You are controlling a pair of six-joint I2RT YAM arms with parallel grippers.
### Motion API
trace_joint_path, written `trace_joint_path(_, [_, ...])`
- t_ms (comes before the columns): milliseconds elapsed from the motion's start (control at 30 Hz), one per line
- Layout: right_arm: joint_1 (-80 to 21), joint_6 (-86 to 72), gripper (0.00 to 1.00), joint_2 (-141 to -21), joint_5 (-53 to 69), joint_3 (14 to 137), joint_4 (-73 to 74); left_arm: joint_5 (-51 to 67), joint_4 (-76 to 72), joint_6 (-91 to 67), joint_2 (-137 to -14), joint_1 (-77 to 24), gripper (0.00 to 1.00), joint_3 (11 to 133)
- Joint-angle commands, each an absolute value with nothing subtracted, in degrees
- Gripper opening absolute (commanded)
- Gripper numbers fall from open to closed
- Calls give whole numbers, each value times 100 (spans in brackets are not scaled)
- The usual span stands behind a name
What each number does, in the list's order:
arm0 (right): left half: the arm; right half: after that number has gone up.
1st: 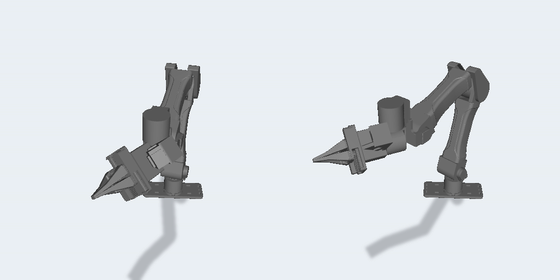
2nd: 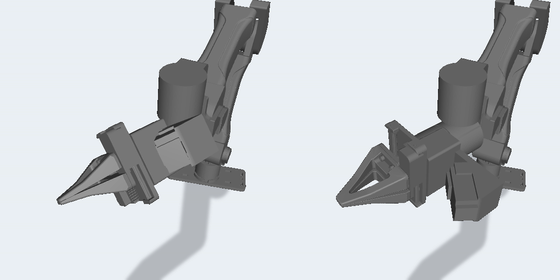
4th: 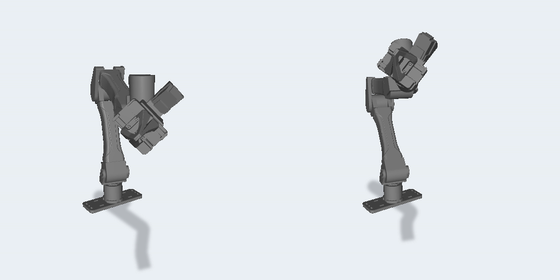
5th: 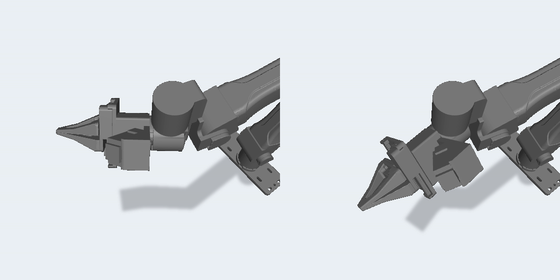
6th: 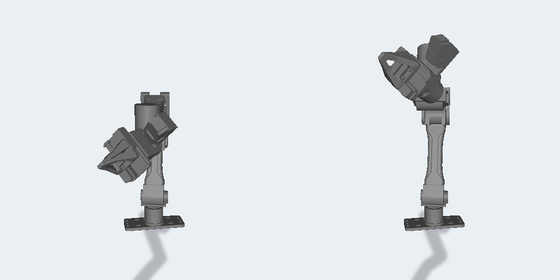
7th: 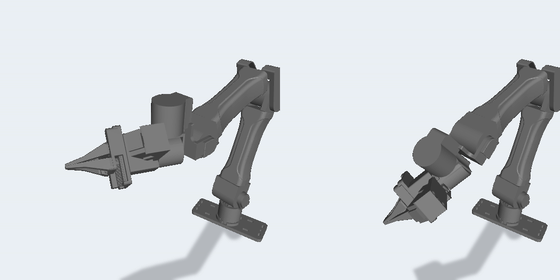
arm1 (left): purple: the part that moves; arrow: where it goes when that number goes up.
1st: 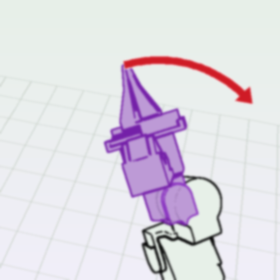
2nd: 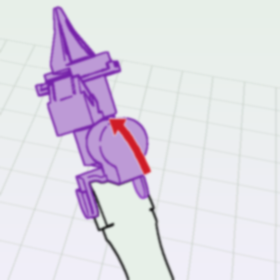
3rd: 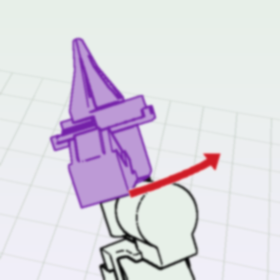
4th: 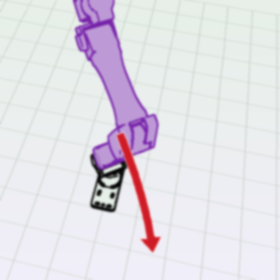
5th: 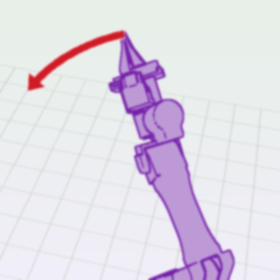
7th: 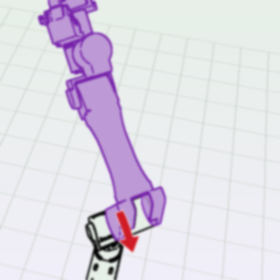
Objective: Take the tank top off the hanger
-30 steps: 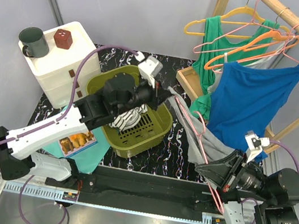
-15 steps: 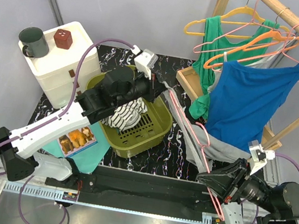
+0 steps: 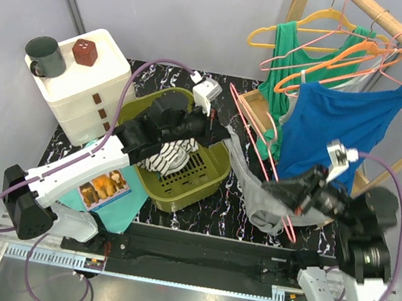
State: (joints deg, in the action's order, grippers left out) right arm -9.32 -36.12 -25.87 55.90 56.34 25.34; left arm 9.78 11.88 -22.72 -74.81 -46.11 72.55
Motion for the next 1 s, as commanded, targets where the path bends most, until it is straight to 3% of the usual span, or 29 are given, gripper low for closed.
trace_joint_path(0, [-949, -3480, 0, -3610, 5713, 5414, 425, 1643, 686, -2338, -7330, -4570, 0, 7286])
trace_joint_path(133, [-949, -3866, 0, -4436, 5661, 5292, -1277, 1898, 659, -2426, -7339, -4570, 0, 7321])
trace_joint_path(267, [-967, -4183, 0, -5069, 5651, 5475, -2074, 2249, 545, -2575, -7497, -4579, 0, 7383])
trace_joint_path(567, [-1519, -3096, 0, -5730, 5318, 6301, -2057, 2575, 229, -2926, -7778, -4746, 0, 7365])
trace_joint_path(733, [-2047, -1653, 0, -6414, 4625, 7117, -1004, 2514, 237, -2918, -7857, -4957, 0, 7567])
trace_joint_path(967, [-2118, -1977, 0, -6188, 3595, 7506, -484, 2215, 676, -2619, -8129, -4948, 0, 7997])
